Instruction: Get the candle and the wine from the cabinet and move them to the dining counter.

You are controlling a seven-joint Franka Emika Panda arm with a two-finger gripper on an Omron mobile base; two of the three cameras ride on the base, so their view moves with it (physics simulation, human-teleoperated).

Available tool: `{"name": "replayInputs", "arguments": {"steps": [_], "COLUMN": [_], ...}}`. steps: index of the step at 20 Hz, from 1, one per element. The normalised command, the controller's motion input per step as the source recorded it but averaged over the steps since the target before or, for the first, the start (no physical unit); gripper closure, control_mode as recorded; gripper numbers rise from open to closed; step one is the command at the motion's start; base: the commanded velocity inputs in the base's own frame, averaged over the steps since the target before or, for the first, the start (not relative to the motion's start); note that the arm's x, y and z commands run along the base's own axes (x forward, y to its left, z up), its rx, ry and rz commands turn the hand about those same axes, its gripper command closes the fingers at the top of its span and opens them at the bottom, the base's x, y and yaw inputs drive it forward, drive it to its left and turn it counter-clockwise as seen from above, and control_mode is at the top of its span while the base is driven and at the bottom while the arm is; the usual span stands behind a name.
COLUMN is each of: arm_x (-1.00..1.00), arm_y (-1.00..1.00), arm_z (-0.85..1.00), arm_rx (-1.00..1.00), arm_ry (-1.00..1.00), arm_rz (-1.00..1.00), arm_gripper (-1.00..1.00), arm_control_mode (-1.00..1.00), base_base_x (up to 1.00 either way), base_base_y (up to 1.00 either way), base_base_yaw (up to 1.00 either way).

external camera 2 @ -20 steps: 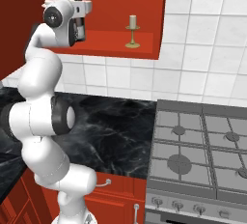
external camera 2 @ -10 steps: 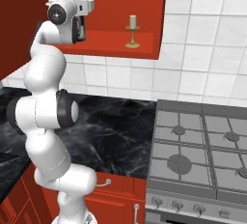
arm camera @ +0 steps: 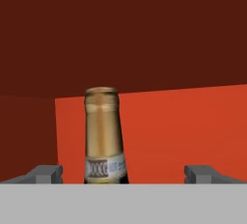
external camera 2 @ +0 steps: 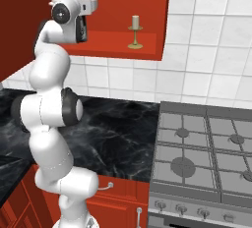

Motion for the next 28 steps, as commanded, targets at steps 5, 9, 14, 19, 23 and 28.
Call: {"name": "replayInputs", "arguments": {"steps": [5, 9, 14, 19, 23, 28], "arm_x": [0.17, 0.09, 0.08, 0.00, 0.00, 0.00], "arm_y": [0.07, 0.07, 0.07, 0.00, 0.00, 0.00], "arm_z": [0.00, 0.00, 0.00, 0.00, 0.00, 0.00], "arm_rx": [0.00, 0.00, 0.00, 0.00, 0.00, 0.00], "arm_ry": [0.00, 0.00, 0.00, 0.00, 0.00, 0.00], "arm_rz": [0.00, 0.00, 0.00, 0.00, 0.00, 0.00], "arm_gripper": [-1.00, -1.00, -1.00, -1.00, -1.00, -1.00], "arm_control_mode": [-1.00, -1.00, -1.00, -1.00, -1.00, -1.00], "base_base_x": [0.00, 0.00, 0.00, 0.00, 0.00, 0.00], "base_base_y": [0.00, 0.00, 0.00, 0.00, 0.00, 0.00], "base_base_yaw": [0.00, 0.00, 0.00, 0.00, 0.00, 0.00]}}
